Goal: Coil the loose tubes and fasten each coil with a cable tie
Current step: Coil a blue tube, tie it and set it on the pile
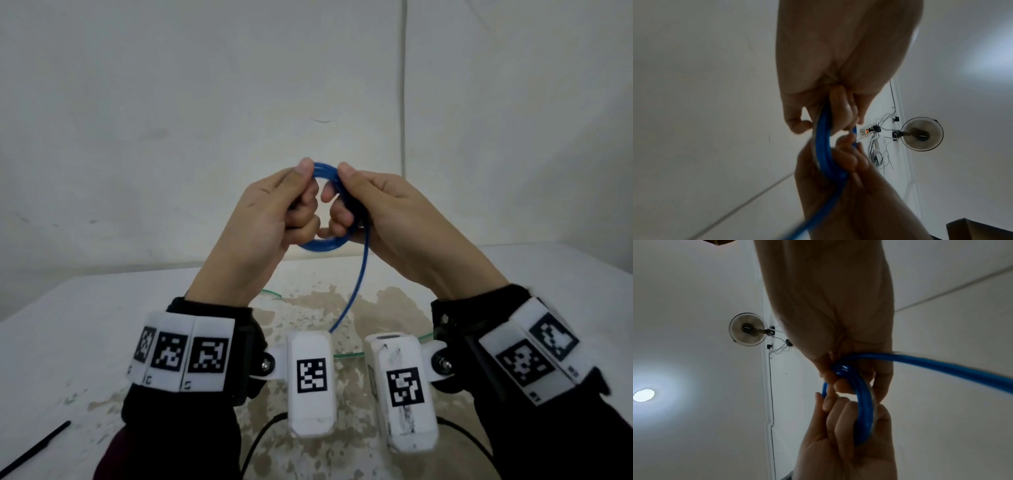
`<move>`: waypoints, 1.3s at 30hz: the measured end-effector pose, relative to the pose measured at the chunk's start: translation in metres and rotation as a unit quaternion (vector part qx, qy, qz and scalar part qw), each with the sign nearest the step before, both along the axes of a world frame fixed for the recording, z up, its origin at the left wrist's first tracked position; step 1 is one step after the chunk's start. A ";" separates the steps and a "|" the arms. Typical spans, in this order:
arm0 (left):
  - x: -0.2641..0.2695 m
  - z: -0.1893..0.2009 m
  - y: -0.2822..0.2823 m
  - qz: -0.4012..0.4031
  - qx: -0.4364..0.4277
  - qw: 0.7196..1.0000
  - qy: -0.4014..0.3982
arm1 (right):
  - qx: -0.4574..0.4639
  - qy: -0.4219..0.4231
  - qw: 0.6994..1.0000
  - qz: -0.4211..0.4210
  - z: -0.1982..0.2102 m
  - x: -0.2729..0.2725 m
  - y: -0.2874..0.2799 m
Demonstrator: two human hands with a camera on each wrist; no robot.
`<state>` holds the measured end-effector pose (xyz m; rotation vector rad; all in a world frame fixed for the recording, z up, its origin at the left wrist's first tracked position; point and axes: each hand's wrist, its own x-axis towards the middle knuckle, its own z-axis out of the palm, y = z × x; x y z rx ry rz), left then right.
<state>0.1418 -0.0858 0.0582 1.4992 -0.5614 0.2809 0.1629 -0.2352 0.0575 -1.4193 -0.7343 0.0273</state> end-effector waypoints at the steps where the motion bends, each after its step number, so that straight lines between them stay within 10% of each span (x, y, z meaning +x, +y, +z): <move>1: 0.000 0.000 -0.001 0.008 -0.017 1.000 -0.010 | 0.008 0.006 1.000 0.001 0.000 0.001 0.000; 27: -0.006 0.001 0.009 -0.043 0.121 0.988 0.080 | -0.124 -0.054 0.991 0.001 -0.003 -0.001 -0.003; 39: -0.006 0.003 0.005 -0.048 0.055 0.996 0.057 | -0.057 -0.031 0.998 0.002 0.000 -0.002 -0.003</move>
